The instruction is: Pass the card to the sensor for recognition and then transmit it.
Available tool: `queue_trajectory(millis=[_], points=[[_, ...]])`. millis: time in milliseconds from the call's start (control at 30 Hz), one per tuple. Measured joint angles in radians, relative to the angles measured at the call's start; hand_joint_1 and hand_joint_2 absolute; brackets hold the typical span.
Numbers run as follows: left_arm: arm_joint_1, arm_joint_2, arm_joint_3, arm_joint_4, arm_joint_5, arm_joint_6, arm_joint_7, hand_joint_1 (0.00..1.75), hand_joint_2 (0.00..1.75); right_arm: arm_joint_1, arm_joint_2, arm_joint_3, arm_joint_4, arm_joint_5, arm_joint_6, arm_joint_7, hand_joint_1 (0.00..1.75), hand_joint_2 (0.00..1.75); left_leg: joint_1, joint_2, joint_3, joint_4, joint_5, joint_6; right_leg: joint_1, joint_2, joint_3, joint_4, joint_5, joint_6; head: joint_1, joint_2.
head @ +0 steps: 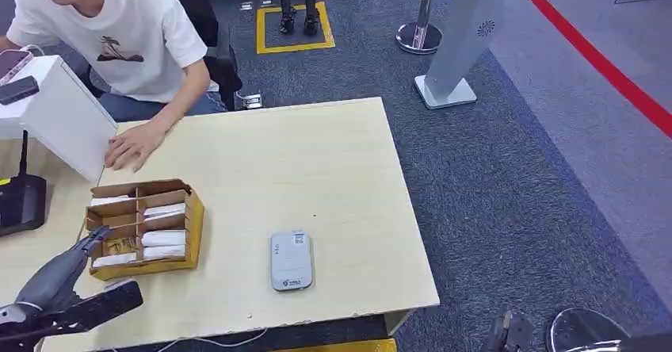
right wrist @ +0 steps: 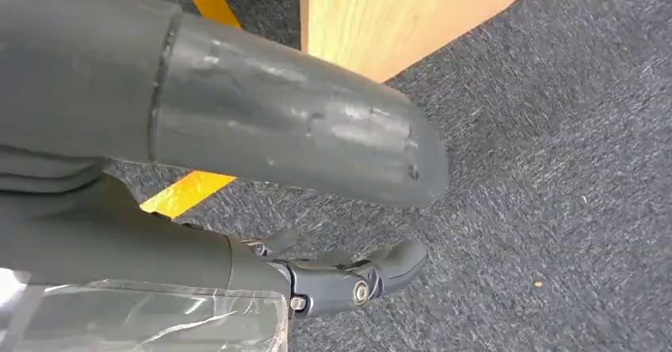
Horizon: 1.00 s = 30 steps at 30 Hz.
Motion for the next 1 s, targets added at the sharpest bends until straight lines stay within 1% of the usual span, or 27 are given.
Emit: queue_trajectory(millis=[200, 400, 567, 1000], points=[[-0.014, -0.008, 0.000, 0.015, -0.001, -0.004, -0.004, 0.00, 1.75, 0.000, 0.000, 0.000, 0.000, 0.001, 0.000, 0.000, 0.00, 0.00, 0.000, 0.000, 0.000, 0.000, 0.000, 0.000, 0.000, 0.000, 0.000, 0.000, 0.000, 0.000, 0.000, 0.000], [-0.078, -0.027, -0.019, 0.061, -0.010, -0.021, -0.029, 0.00, 1.75, -0.004, 0.000, 0.000, 0.000, 0.006, 0.000, 0.004, 0.00, 0.00, 0.000, 0.000, 0.000, 0.000, 0.000, 0.000, 0.000, -0.001, 0.000, 0.000, 0.000, 0.000, 0.000, 0.000], [-0.106, -0.034, -0.034, 0.080, -0.005, -0.024, -0.036, 0.00, 1.75, -0.005, 0.000, 0.000, 0.000, 0.007, 0.000, 0.004, 0.00, 0.00, 0.000, 0.000, 0.000, 0.000, 0.000, 0.000, 0.000, 0.000, 0.000, 0.000, 0.000, 0.000, 0.000, 0.000], [-0.119, -0.036, -0.052, 0.099, 0.007, -0.026, -0.038, 0.00, 1.75, -0.005, 0.000, 0.000, 0.000, 0.008, 0.001, 0.004, 0.00, 0.00, 0.000, 0.000, 0.000, 0.000, 0.000, 0.000, 0.000, 0.000, 0.000, 0.000, 0.000, 0.000, 0.000, 0.000]])
